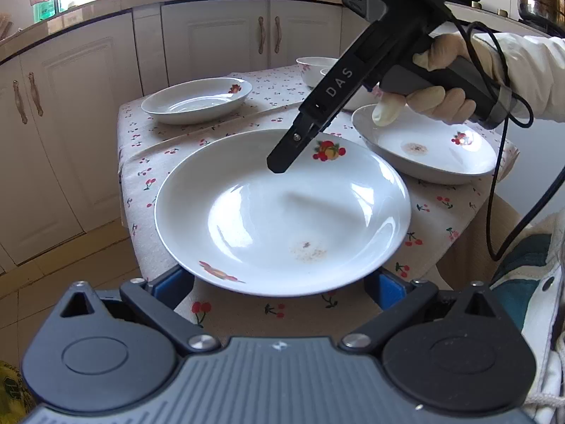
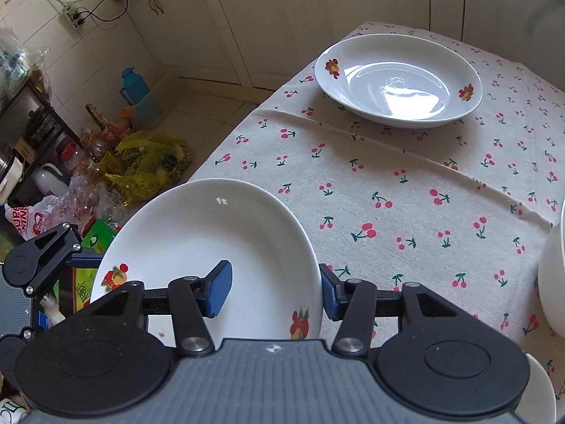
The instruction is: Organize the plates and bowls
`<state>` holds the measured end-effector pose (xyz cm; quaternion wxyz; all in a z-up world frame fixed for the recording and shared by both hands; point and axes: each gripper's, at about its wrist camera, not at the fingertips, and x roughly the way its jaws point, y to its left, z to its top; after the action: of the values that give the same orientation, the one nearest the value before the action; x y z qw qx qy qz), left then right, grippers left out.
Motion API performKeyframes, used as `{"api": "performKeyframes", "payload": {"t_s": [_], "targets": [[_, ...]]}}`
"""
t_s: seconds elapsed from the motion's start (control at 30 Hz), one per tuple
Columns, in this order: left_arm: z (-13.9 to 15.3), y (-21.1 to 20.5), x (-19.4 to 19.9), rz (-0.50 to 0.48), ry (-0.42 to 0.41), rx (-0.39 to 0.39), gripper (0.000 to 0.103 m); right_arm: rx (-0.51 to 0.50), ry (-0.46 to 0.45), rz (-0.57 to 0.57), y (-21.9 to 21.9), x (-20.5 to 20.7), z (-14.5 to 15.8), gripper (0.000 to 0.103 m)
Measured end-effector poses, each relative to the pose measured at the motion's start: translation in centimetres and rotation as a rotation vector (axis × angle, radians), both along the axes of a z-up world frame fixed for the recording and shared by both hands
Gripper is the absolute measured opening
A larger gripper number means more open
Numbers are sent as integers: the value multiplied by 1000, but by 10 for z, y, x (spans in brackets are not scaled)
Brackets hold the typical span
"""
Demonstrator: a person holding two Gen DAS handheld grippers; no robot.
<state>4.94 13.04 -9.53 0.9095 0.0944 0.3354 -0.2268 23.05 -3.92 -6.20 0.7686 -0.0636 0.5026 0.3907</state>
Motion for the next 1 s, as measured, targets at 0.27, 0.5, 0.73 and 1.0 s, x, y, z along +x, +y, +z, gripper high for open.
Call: {"api": "performKeyframes", "payload": {"t_s": [0.27,0.5,0.73,1.0], "targets": [[2,-1,4,-8,25,18,101,10,13,-3,-1,0,0,58],[5,-2,9,-16,37,31,101,18,15,-11,-3,2,1,58],[9,-4,28,-39,10,36,101,29,-10,-53,-11,15,9,59],[7,-8,61,-72,-3,25,101,32,-44,-111,-19,39,16,59]]}}
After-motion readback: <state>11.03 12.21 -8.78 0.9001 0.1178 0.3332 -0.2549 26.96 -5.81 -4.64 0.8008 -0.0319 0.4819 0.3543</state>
